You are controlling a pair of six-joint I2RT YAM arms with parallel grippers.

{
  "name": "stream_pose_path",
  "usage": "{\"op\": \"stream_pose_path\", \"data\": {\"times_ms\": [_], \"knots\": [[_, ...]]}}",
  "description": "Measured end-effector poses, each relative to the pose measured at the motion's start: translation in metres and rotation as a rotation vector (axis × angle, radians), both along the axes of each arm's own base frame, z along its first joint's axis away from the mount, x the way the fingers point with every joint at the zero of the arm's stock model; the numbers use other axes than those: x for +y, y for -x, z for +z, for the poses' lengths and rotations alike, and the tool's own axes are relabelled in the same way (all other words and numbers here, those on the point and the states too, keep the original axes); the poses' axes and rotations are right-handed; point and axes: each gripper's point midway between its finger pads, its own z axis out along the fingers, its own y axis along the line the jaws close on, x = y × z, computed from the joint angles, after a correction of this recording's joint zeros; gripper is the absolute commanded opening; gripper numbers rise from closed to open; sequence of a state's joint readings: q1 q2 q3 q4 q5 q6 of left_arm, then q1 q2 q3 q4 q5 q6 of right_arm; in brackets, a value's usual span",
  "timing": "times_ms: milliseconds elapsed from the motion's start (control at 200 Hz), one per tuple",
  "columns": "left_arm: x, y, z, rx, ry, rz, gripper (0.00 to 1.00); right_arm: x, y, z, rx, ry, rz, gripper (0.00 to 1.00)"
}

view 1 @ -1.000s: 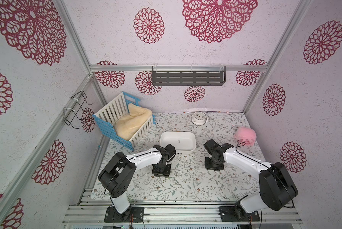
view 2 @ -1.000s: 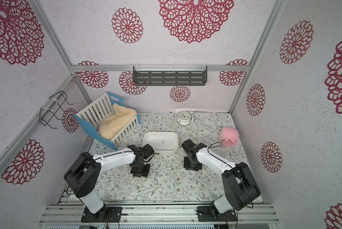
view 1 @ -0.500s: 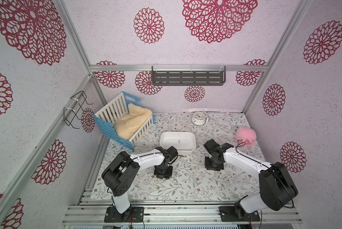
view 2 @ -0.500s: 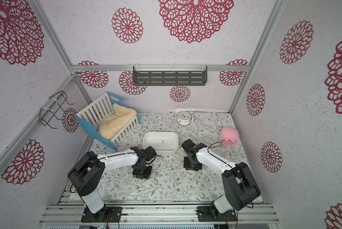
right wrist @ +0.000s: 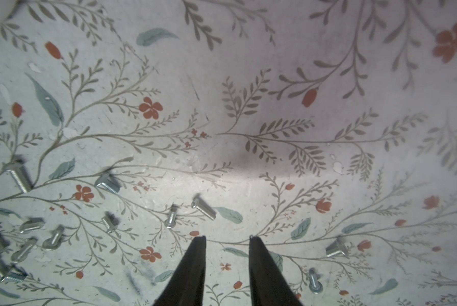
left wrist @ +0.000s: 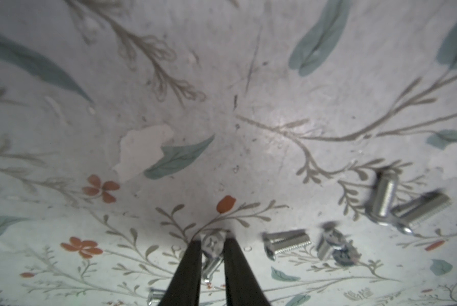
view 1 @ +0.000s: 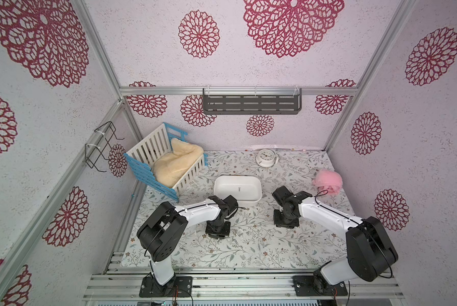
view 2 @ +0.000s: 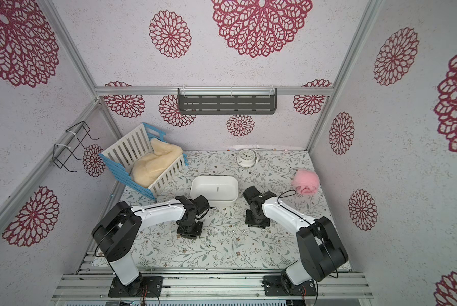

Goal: Put the screws on the desktop into the storage box
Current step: Pick up the screw from the center of the board.

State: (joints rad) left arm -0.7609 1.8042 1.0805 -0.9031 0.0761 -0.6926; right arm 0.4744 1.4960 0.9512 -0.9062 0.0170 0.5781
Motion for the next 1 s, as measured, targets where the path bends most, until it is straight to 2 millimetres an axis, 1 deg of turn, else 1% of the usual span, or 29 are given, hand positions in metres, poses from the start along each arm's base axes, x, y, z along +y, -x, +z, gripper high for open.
{"op": "stream_pose_path", "data": {"times_ms": [495, 825, 921, 1001], "knots": [[-0.003, -0.003, 0.0, -0.003, 0.003, -0.008, 0.07, 0.001, 0.0, 0.0, 0.001, -0.008, 0.001, 0.31], [-0.003, -0.005, 0.002, -0.014, 0.005, -0.013, 0.06, 0.002, 0.0, 0.001, -0.001, -0.014, 0.001, 0.3], [-0.004, -0.007, 0.007, -0.031, 0.013, -0.017, 0.06, 0.003, -0.001, 0.002, -0.006, -0.017, 0.001, 0.29], [-0.008, -0.012, 0.018, -0.053, 0.03, -0.023, 0.06, 0.003, -0.001, 0.002, -0.006, -0.018, 0.001, 0.29]]}}
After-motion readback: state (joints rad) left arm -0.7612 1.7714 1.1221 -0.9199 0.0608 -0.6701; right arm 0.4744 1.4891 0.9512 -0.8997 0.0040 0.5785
